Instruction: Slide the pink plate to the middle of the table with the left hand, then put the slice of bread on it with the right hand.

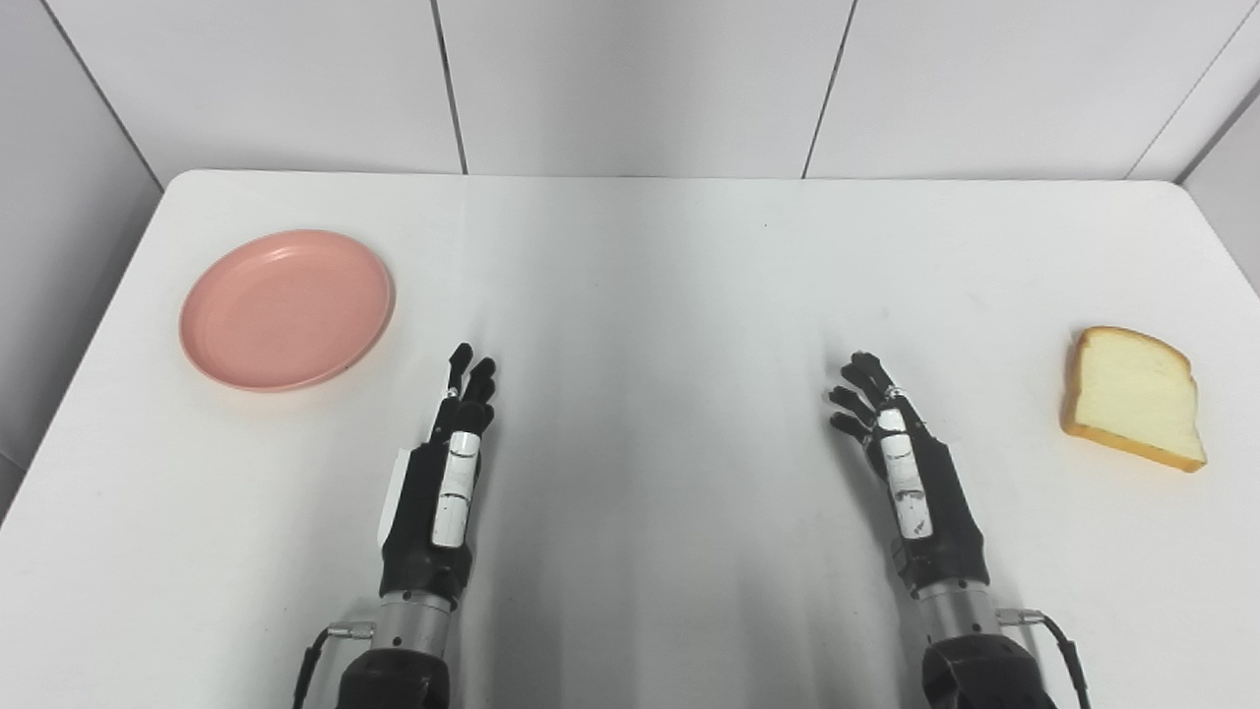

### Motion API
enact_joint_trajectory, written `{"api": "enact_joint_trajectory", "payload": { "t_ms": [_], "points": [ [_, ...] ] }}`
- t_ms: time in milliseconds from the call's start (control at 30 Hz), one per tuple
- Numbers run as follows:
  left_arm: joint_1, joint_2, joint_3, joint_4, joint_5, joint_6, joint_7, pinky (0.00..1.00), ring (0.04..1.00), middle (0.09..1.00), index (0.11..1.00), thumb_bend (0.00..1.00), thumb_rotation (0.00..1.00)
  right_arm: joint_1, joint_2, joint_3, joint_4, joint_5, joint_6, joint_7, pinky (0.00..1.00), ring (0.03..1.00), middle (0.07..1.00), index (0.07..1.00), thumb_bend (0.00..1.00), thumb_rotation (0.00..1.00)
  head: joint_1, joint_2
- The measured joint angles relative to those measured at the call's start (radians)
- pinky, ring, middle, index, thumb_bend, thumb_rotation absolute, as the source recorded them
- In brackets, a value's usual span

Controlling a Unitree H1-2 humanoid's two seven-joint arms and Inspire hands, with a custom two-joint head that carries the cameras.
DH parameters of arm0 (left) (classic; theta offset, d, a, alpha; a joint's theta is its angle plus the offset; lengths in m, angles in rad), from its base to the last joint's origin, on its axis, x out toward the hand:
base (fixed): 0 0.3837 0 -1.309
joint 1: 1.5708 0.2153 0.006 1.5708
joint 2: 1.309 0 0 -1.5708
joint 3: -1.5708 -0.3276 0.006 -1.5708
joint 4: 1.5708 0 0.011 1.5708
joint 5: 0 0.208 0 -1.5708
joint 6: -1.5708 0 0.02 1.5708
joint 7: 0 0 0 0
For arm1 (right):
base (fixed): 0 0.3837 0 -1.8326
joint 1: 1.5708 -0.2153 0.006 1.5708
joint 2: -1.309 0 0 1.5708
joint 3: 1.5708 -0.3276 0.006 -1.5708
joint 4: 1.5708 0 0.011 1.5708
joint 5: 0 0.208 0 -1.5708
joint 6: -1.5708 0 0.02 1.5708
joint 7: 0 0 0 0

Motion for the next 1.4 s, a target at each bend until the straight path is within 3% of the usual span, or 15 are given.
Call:
{"api": "enact_joint_trajectory", "payload": {
  "t_ms": [200,367,467,600,933,1133,1400],
  "points": [
    [0.001,0.000,-0.007,0.044,0.015,-0.042,0.001,1.00,0.992,0.965,1.000,0.67,0.98,0.005,-0.004,-0.001,0.010,0.001,-0.023,0.000,0.83,0.854,0.894,0.888,0.76,1.00,0.051,-0.034],
    [0.001,-0.005,-0.022,0.090,0.058,-0.098,0.017,1.00,0.965,0.959,1.000,0.66,0.97,0.005,-0.021,-0.005,0.046,0.015,-0.079,0.010,0.84,0.858,0.902,0.899,0.77,1.00,0.124,-0.093],
    [0.001,-0.014,-0.029,0.107,0.078,-0.120,0.030,1.00,0.966,0.962,1.000,0.65,0.97,0.002,-0.034,-0.011,0.076,0.034,-0.122,0.030,0.84,0.858,0.902,0.902,0.76,1.00,0.138,-0.104],
    [0.000,-0.032,-0.034,0.132,0.088,-0.148,0.042,1.00,0.960,0.958,1.000,0.60,0.99,-0.004,-0.037,-0.019,0.086,0.043,-0.125,0.038,0.84,0.857,0.900,0.898,0.77,1.00,0.161,-0.121],
    [-0.021,-0.045,-0.042,0.193,0.103,-0.203,0.055,0.99,0.967,0.958,1.000,0.63,1.00,-0.025,-0.055,-0.036,0.131,0.073,-0.147,0.058,0.88,0.875,0.913,0.914,0.73,1.00,0.247,-0.182],
    [-0.047,-0.066,-0.054,0.232,0.142,-0.228,0.067,0.97,0.956,0.948,1.000,0.56,1.00,-0.045,-0.074,-0.054,0.159,0.086,-0.156,0.071,0.91,0.899,0.931,0.930,0.71,1.00,0.296,-0.201],
    [-0.054,-0.071,-0.054,0.246,0.154,-0.241,0.078,0.94,0.926,0.922,1.000,0.56,0.96,-0.055,-0.079,-0.061,0.177,0.098,-0.167,0.079,0.90,0.896,0.933,0.928,0.72,1.00,0.292,-0.233]
  ]
}}
